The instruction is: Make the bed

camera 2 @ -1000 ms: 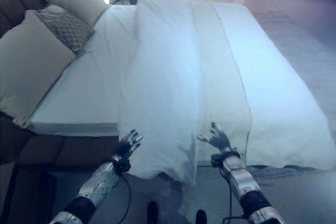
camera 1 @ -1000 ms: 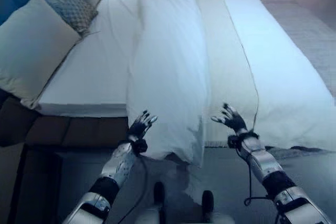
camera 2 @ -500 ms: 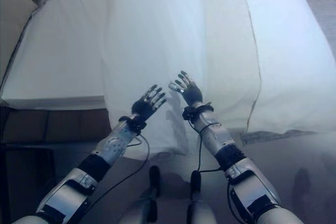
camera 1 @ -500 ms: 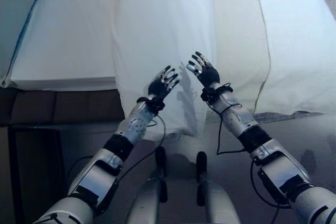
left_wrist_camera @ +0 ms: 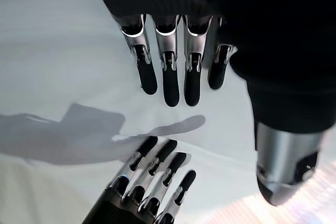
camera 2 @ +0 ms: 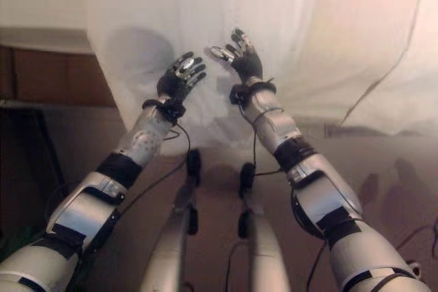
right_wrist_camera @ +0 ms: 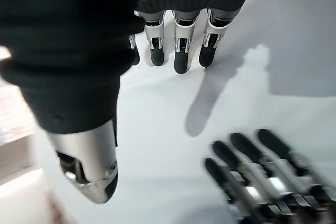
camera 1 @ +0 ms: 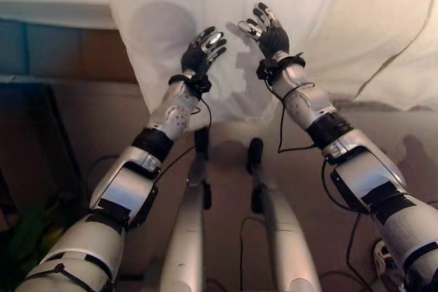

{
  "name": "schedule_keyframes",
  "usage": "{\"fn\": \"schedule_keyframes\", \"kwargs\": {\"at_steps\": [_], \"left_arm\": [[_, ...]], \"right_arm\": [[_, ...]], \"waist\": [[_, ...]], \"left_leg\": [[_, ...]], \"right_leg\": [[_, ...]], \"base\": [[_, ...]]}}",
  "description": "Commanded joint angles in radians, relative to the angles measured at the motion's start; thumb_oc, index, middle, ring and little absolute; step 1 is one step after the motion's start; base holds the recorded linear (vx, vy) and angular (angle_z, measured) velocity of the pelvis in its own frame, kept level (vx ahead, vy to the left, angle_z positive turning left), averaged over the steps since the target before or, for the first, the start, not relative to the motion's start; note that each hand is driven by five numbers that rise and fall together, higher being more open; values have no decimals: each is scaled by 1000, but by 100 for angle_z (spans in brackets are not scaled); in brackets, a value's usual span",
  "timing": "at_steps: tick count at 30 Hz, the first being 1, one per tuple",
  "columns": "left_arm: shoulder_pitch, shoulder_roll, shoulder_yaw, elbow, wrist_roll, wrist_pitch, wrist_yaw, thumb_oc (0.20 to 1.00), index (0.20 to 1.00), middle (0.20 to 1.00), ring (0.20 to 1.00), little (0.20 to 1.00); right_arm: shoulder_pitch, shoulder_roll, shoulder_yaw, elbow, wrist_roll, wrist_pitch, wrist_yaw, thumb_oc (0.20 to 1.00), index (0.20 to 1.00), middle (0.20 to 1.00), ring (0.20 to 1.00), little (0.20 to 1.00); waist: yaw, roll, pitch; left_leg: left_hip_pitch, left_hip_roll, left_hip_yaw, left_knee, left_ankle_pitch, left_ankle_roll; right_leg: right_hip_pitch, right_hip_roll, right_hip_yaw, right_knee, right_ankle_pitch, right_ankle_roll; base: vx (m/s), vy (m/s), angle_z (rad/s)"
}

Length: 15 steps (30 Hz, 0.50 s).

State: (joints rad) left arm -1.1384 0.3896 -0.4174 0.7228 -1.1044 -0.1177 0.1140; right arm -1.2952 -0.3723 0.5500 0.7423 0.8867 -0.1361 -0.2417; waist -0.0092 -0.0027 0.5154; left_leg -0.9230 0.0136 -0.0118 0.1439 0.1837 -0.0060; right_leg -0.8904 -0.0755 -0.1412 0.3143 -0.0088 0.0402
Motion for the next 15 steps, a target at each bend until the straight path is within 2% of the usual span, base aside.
{"fn": "schedule_keyframes", "kwargs": {"at_steps": [1, 6, 9, 15], "left_arm": [[-71, 40, 15, 71, 46, -44, 61, 1000, 1000, 1000, 1000, 1000], [-156, 87, -28, 162, 69, -67, 122, 1000, 1000, 1000, 1000, 1000], [-191, 109, -43, 221, 84, -54, 144, 1000, 1000, 1000, 1000, 1000], [-164, 114, -17, 234, 103, -63, 194, 1000, 1000, 1000, 1000, 1000]], "right_arm": [[-66, -40, 55, 43, -27, 9, -21, 1000, 1000, 1000, 1000, 1000], [-158, -59, 111, 161, -78, 19, -76, 1000, 1000, 1000, 1000, 1000], [-194, -65, 138, 221, -112, 30, -89, 1000, 1000, 1000, 1000, 1000], [-169, -95, 143, 265, -169, 48, -117, 1000, 1000, 1000, 1000, 1000]], "waist": [[0, -13, 5], [5, -8, 5], [7, -2, 5], [12, 9, 5]], "left_leg": [[-58, -55, 24, 139, -157, -52], [-148, -58, 17, 137, -153, -60], [-184, -63, 14, 134, -150, -62], [-212, -69, 7, 115, -139, -67]], "right_leg": [[-16, 18, 27, -117, 65, 44], [-103, 14, 16, -127, 68, 46], [-143, 9, 10, -123, 64, 45], [-175, 3, 3, -131, 62, 45]], "base": [[42, -22, -1], [29, -9, 5], [0, 0, 0], [5, -18, 5]]}}
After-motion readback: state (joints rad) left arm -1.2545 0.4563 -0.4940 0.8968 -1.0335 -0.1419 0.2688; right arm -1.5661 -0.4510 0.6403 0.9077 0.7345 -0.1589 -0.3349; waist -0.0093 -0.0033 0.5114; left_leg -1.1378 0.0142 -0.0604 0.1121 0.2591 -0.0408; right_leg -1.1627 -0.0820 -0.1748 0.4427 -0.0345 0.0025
